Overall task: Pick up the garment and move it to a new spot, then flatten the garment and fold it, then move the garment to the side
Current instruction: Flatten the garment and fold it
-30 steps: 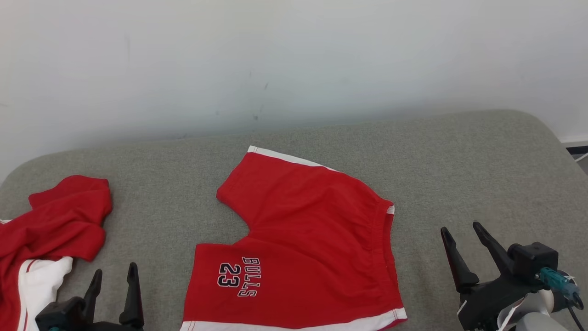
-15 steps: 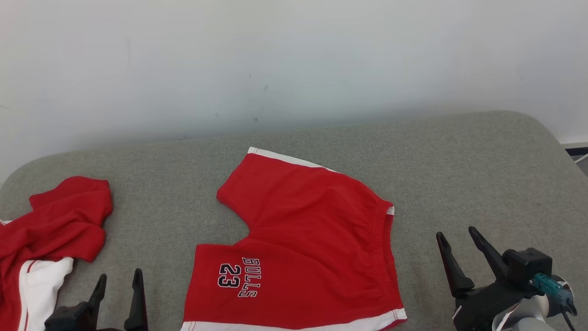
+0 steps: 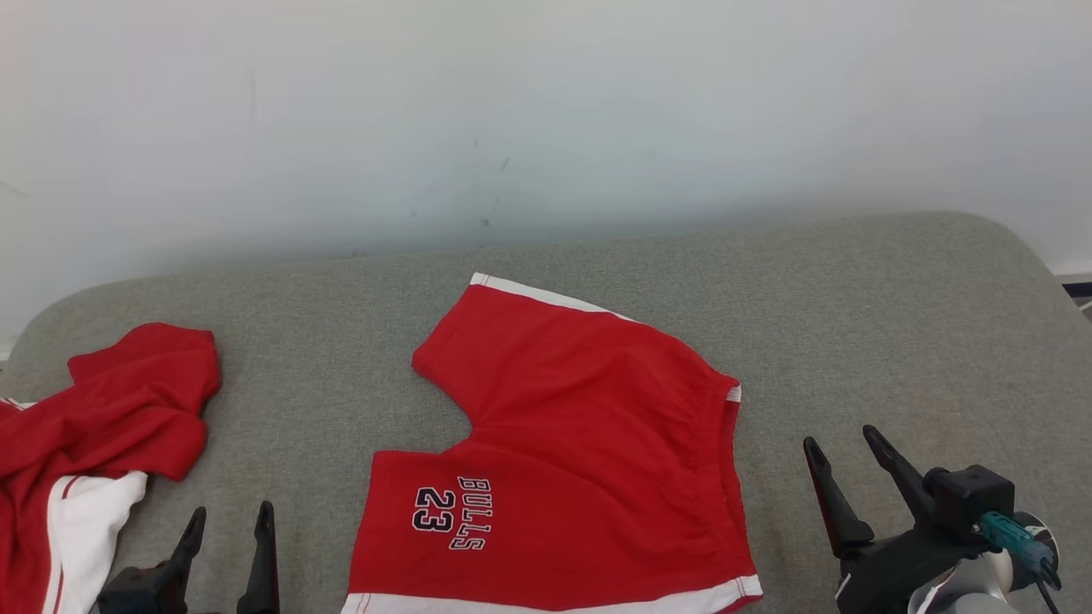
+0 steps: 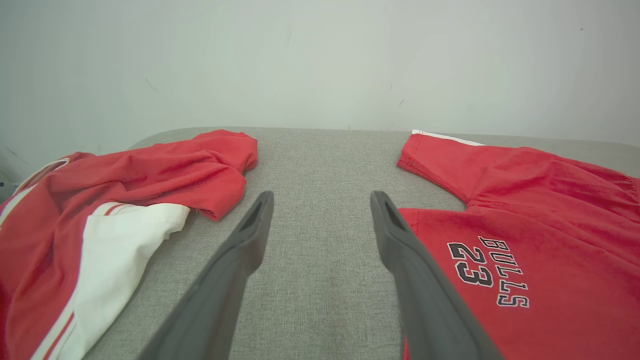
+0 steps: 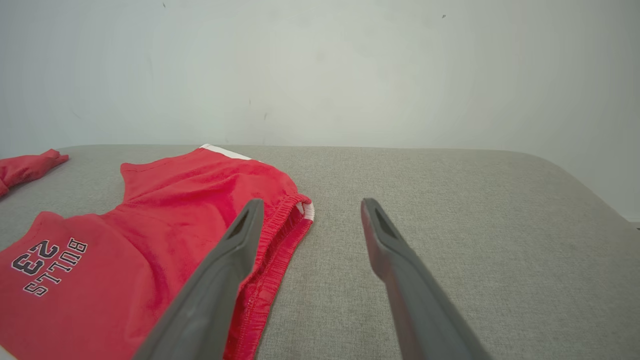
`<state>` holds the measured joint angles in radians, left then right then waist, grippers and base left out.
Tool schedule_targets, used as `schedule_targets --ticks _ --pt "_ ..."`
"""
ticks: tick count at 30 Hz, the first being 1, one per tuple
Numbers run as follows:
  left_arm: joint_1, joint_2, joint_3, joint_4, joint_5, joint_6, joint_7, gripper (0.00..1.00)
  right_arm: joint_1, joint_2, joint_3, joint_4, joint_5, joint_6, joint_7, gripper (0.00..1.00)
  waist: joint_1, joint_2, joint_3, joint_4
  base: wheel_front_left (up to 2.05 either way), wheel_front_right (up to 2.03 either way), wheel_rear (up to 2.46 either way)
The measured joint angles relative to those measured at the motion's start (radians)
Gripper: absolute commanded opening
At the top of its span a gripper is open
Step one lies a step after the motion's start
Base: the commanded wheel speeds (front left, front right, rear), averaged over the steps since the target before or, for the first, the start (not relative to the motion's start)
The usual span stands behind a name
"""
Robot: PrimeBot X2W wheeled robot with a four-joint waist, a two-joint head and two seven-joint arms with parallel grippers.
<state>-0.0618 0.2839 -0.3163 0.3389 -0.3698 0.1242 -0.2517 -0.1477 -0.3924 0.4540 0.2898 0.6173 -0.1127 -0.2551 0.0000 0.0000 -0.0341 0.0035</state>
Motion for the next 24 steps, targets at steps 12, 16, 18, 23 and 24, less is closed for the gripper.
schedule_targets --ticks 12,16,18,23,24 --pt "0.000 -0.004 -0.005 -0.004 0.000 0.000 0.000 1.00 0.014 0.001 -0.011 0.006 -0.027 0.004 0.000 1.00 0.0000 0.0000 -0.004 0.004 0.00 0.00 0.00" --pt "0.000 -0.003 -0.015 -0.004 0.017 0.000 0.005 1.00 0.017 0.002 -0.013 0.007 -0.029 0.007 0.000 1.00 0.0000 0.0000 -0.004 0.007 0.00 0.00 0.00" --pt "-0.001 -0.002 -0.022 -0.005 0.030 0.000 0.006 1.00 0.022 0.002 -0.022 0.005 -0.029 0.007 0.000 1.00 0.0000 0.0000 -0.003 0.010 0.00 0.00 0.00" --pt "-0.002 0.001 -0.025 -0.006 0.031 0.000 0.014 1.00 0.025 0.004 -0.026 0.005 -0.030 0.007 0.000 1.00 0.0000 0.0000 -0.002 0.021 0.00 0.00 0.00" --pt "-0.001 -0.001 -0.028 -0.007 0.034 0.000 0.015 1.00 0.026 0.003 -0.026 0.005 -0.030 0.007 0.000 1.00 0.0000 0.0000 -0.002 0.024 0.00 0.00 0.00"
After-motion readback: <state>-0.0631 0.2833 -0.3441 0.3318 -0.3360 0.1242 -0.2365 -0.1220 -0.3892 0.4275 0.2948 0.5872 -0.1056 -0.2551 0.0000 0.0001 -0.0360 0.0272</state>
